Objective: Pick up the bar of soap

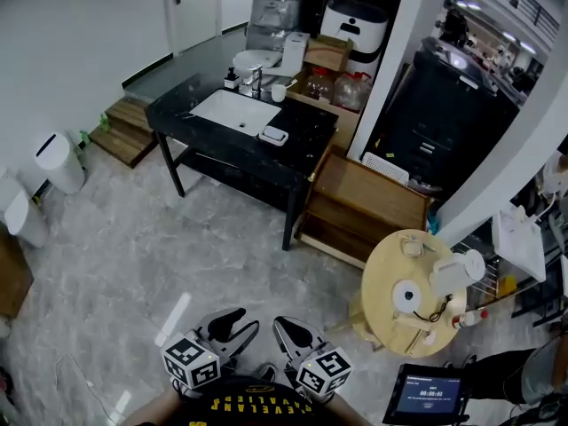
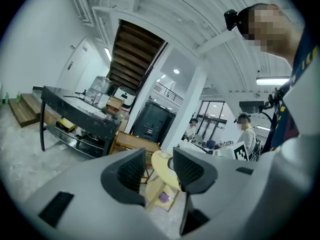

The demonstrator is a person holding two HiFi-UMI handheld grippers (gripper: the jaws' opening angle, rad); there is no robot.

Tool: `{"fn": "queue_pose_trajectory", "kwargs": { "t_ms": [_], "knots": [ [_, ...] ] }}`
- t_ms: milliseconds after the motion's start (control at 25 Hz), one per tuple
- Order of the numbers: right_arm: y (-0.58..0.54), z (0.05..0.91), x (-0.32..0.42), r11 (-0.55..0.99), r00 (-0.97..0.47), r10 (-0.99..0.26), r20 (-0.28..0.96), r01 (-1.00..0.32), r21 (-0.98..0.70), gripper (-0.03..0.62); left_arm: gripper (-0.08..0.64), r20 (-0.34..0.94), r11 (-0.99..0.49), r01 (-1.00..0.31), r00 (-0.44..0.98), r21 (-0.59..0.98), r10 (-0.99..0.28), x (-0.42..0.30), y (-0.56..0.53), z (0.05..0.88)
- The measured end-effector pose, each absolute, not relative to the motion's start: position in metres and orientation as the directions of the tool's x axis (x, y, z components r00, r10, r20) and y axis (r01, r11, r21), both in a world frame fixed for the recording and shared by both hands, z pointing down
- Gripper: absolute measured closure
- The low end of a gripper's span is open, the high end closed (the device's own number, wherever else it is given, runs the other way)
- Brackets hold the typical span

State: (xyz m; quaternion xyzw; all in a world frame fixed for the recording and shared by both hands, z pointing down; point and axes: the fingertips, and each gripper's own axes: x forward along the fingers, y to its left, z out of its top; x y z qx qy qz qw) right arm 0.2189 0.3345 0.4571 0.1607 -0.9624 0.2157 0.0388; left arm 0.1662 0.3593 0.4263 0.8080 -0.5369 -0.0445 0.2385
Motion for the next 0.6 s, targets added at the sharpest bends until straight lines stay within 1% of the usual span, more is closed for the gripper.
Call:
{"fn": "queue_pose_trajectory", "kwargs": {
  "t_ms": [120, 280, 600],
  "knots": [
    [0.324, 0.455, 0.197, 0.864, -0.942, -0.299, 0.155, -0.336, -0.376, 0.566, 0.377, 0.164, -0.315, -0.838, 0.423, 0.446, -0.891, 0.145, 0.348, 0.429],
    [0.303, 0.448, 0.165, 0.859, -0.924, -0.345, 0.167, -0.383, -0.339, 0.566, 0.377, 0.123, -0.356, -0.822, 0.450, 0.444, -0.885, 0.109, 0.327, 0.424],
    [0.262, 0.427, 0.065, 0.846, -0.891, -0.417, 0.178, -0.452, -0.281, 0.566, 0.377, 0.046, -0.416, -0.802, 0.479, 0.428, -0.876, -0.006, 0.287, 0.398]
  ]
}}
